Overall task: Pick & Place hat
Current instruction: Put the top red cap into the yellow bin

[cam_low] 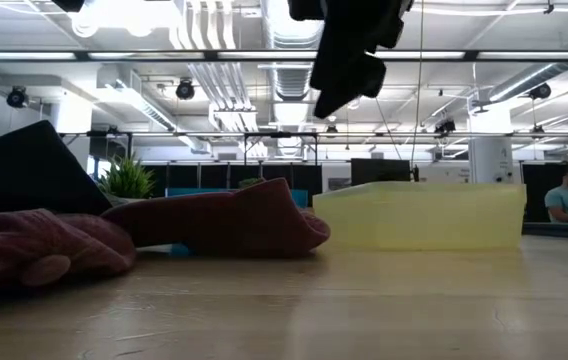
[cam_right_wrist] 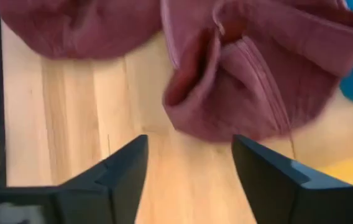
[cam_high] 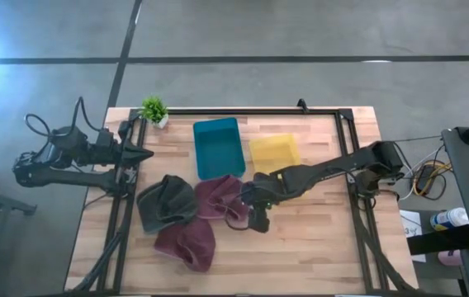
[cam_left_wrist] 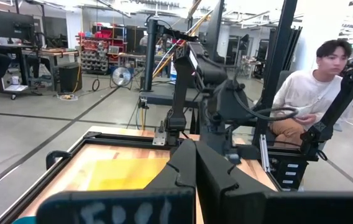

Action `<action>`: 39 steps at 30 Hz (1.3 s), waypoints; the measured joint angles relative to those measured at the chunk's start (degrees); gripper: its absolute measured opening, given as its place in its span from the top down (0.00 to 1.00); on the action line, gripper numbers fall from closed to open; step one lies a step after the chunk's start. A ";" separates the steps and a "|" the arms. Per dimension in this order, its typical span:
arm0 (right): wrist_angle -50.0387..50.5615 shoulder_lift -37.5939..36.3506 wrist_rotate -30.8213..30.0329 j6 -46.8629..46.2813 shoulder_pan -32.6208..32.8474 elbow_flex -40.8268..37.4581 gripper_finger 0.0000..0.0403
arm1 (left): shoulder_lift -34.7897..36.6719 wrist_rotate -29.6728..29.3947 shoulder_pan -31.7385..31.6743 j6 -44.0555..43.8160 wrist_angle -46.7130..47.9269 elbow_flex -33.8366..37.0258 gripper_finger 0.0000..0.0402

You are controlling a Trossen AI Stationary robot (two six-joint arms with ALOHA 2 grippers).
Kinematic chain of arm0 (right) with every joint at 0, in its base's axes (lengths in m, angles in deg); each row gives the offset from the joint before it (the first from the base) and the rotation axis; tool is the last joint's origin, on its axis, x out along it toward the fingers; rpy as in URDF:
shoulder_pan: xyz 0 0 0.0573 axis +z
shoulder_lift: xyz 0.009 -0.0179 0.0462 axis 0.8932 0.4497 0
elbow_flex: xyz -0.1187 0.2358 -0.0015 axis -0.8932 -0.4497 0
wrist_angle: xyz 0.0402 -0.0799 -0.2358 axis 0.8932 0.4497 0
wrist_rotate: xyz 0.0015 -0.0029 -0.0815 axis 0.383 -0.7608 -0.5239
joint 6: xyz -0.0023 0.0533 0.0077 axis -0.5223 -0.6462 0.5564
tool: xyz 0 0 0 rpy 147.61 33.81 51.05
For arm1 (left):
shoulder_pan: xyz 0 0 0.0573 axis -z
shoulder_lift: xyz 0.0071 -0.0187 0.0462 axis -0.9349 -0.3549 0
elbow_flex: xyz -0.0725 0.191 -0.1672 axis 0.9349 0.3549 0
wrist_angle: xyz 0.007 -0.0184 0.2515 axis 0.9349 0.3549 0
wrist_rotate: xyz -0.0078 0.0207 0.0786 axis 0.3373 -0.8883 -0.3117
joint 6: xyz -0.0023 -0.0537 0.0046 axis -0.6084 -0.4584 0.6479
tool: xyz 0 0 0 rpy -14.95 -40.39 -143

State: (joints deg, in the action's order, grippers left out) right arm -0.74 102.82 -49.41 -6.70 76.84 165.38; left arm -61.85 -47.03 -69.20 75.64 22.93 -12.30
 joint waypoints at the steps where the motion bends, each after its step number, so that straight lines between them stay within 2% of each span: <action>1: -2.85 0.00 -0.39 0.12 0.47 -1.40 0.39 | 0.00 0.00 0.00 0.01 0.00 0.00 1.00; 4: -10.20 1.03 -2.73 0.07 1.69 -4.73 0.36 | 0.00 -0.01 0.00 0.01 -0.02 0.00 1.00; 9: -11.95 5.41 -6.07 -2.00 2.59 -4.44 0.37 | 0.00 -0.01 0.00 0.01 -0.08 0.00 1.00; 16: -8.59 14.01 -9.20 -1.61 2.84 2.85 0.39 | 0.00 0.01 0.02 0.01 0.15 0.00 1.00; 21: -2.69 18.19 -14.84 -1.78 3.22 8.07 0.39 | 0.00 0.01 0.04 -0.01 0.15 0.02 1.00; 33: -2.96 25.22 -14.85 -5.87 3.21 15.07 0.39 | 0.00 -0.01 0.00 -0.02 0.20 0.00 1.00; 39: -2.12 27.28 -16.05 -6.03 3.03 17.93 0.44 | 0.00 -0.01 0.00 0.00 0.26 0.02 1.00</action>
State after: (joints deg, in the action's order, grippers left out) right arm -2.86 130.09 -65.46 -12.73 79.88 183.31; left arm -61.85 -47.04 -69.20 75.64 23.20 -12.28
